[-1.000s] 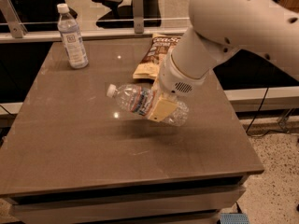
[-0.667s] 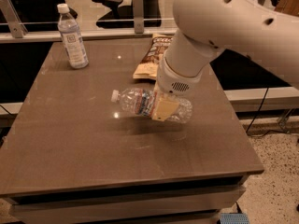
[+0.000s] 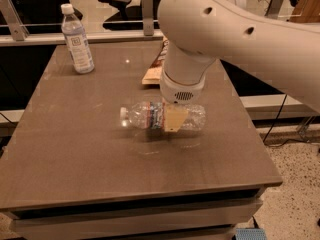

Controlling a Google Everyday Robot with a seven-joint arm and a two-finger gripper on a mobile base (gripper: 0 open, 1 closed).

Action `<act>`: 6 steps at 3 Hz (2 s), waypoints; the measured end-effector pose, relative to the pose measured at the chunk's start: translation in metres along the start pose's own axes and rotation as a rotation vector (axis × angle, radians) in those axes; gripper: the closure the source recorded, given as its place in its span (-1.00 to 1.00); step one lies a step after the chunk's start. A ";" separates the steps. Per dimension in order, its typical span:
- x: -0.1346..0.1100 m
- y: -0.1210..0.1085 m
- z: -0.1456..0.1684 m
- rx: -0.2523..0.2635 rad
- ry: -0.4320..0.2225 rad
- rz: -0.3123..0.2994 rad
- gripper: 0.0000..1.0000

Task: Knock water bottle over

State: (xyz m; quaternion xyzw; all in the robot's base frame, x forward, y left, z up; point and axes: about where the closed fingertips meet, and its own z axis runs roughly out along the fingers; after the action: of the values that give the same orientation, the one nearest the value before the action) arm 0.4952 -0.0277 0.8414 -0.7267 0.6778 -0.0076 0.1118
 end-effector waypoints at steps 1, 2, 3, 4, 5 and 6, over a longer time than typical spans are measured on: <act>0.000 0.001 0.003 -0.006 0.041 -0.023 0.24; -0.002 0.001 0.003 -0.014 0.034 -0.028 -0.25; -0.008 0.001 0.002 -0.021 -0.013 -0.030 -0.71; -0.017 0.004 -0.002 -0.026 -0.063 -0.034 -1.00; -0.022 0.008 -0.009 -0.022 -0.105 -0.029 -1.00; -0.023 0.013 -0.016 -0.015 -0.143 -0.013 -1.00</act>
Offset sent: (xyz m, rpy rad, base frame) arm 0.0004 0.0054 -0.0052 -0.0277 0.0225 0.0324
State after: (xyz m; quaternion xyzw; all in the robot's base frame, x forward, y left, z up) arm 0.4781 -0.0080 0.8584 -0.7307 0.6633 0.0484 0.1543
